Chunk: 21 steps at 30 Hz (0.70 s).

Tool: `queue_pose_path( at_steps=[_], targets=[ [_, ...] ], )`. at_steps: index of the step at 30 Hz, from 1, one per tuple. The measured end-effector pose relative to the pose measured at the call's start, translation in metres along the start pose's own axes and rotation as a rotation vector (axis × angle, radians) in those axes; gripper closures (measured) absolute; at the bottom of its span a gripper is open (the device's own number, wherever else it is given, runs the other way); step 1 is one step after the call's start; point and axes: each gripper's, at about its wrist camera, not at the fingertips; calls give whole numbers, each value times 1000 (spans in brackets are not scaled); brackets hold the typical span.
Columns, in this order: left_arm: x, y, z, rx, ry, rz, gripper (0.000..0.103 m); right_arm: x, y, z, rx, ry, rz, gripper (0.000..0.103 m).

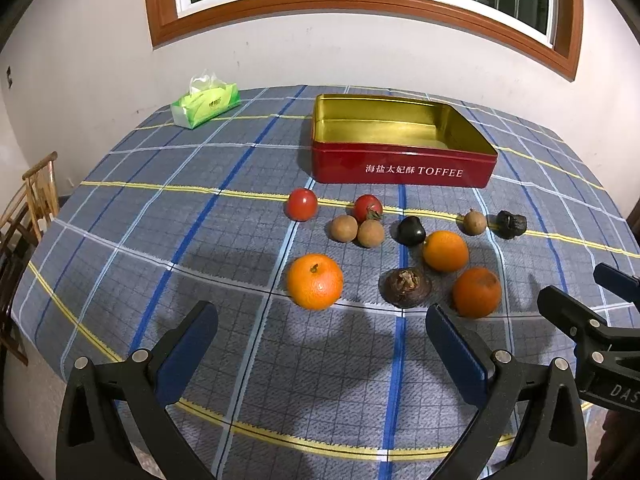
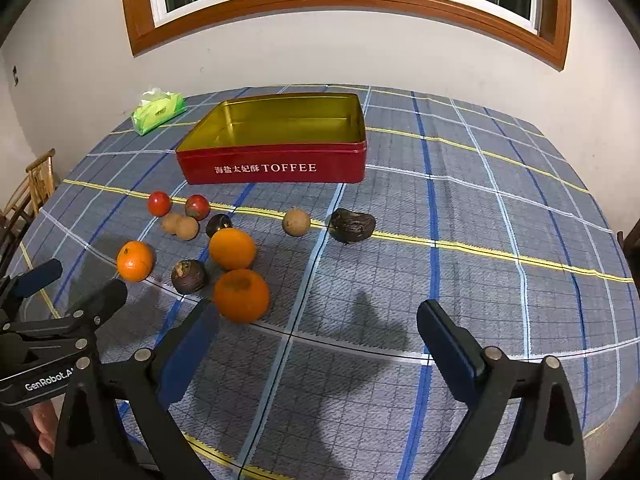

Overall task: Organize fruits
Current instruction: 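Move the left tool toward one orange while the right tool approaches another orange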

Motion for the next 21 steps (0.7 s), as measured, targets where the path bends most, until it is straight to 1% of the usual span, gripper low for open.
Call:
queue_pose_path(
  at_steps=[5,8,10,21],
  targets=[
    [1,1,-2,4,6,-2,0,-1,0,-1,4,-6,4,5],
    [0,1,-4,3,8,-4,0,-2,1,-1,4,-1,4,9],
    [-1,1,-6,2,10,-3,0,-2,0,-2,8,3,-1,10],
    [-4,1,-7,2,18,-1,0,-5,2,-5,13,11,1,12]
  ],
)
Point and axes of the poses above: each gripper's, at about its wrist camera, not at the fingertips, and z roughly against the way its jaws point, y to its left, x to its top, and after that the axes turned 8 degrees about -z, right-handed
